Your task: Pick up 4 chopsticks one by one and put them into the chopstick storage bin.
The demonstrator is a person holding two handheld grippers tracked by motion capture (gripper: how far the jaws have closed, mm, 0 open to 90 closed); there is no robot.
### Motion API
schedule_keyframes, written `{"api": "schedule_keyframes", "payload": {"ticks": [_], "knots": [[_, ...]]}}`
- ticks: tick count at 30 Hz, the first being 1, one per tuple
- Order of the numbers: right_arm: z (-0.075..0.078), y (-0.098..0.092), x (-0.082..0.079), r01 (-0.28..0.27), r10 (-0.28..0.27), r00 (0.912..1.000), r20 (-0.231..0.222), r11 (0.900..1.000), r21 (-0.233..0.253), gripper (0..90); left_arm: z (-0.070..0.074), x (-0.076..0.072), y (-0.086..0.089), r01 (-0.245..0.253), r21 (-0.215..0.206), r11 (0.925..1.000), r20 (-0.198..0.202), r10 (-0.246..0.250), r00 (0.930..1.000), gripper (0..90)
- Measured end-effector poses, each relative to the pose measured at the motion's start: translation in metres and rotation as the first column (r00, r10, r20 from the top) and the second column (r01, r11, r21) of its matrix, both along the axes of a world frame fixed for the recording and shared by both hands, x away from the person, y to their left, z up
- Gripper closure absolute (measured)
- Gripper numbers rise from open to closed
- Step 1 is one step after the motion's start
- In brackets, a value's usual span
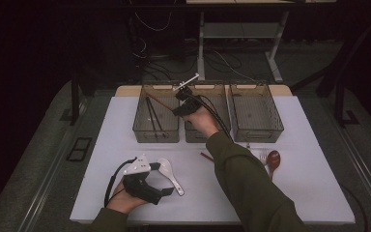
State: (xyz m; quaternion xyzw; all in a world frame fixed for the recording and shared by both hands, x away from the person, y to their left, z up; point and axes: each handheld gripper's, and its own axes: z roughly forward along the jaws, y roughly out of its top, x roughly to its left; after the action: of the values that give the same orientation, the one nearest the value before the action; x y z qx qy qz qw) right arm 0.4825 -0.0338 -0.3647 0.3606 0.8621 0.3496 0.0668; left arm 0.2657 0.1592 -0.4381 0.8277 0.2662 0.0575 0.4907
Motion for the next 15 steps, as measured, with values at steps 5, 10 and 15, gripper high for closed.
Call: {"api": "schedule_keyframes", "payload": {"ticks": [5,10,15], "knots": [[-0.003,0.011,0.007,0.019,-0.019,0.9998,-0.007,1.0,-0.021,84.4,0.0,0.001,0.0,0.002,-0.005,1.0,0.001,-0.002,1.0,0.0],[-0.007,0.022,0.012,0.024,-0.025,0.9996,-0.016,0.999,-0.033,84.4,0.0,0.0,0.0,0.001,-0.013,0.9999,-0.003,-0.001,1.0,0.0],[-0.008,0.029,0.016,0.046,-0.047,0.9986,-0.024,0.998,-0.044,83.8,0.001,0.0,0.0,0.005,-0.012,0.9999,-0.003,-0.005,1.0,0.0]]}}
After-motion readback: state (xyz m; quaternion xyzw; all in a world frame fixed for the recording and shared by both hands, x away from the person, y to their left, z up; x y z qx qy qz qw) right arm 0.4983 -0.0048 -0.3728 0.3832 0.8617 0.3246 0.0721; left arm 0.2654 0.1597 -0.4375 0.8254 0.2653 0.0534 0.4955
